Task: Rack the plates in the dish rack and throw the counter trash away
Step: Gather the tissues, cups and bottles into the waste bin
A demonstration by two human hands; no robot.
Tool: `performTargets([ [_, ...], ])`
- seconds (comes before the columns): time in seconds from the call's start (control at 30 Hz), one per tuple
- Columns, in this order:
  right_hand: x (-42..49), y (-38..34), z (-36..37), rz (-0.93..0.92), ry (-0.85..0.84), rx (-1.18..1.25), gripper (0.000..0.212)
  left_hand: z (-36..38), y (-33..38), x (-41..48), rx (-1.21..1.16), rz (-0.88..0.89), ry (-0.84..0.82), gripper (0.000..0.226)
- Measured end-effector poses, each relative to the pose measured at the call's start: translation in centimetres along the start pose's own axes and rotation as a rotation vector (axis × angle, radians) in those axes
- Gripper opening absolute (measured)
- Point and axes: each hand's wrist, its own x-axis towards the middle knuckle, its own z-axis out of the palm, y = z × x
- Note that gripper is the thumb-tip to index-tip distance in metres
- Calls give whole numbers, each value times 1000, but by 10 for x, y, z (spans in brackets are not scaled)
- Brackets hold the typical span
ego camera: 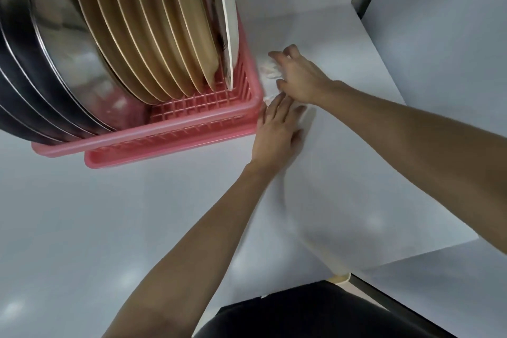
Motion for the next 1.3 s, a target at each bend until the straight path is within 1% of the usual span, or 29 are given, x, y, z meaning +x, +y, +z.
performTargets([
  [0.1,18,-6,1,-17,-42,-54,61,3,-3,0,9,31,-49,45],
  [0.23,29,-3,5,-10,-83,-112,38,6,-6,2,-79,46,-56,43],
  [0.33,23,3,7,27,-45,-49,24,4,-6,4,-159,45,-31,49],
  [0.43,4,13,3,116,-1,75,19,3,-7,3,-252,66,-15,53],
  [0.53,-26,19,-3,184,73,219,18,1,-6,0,-311,96,9,43],
  [0.6,-51,24,-4,227,107,276,21,0,-6,-3,-339,138,28,37],
  [0.7,-95,32,0,300,123,327,22,-2,-5,-5,-355,188,33,37],
  [0.83,-157,30,11,366,155,340,18,-5,4,-13,-374,127,-26,41],
  [0.9,-189,27,20,426,157,380,17,-6,11,-17,-404,120,-45,37],
  [1.0,-236,20,33,492,171,447,14,-6,19,-24,-453,140,-79,23],
  [1.07,-264,17,39,526,195,474,13,-4,19,-24,-444,118,-118,14],
  [1.2,-308,11,50,596,253,487,11,-5,26,-31,-390,102,-167,20],
  [1.3,-340,4,55,627,293,519,9,-8,45,-50,-399,121,-186,11],
])
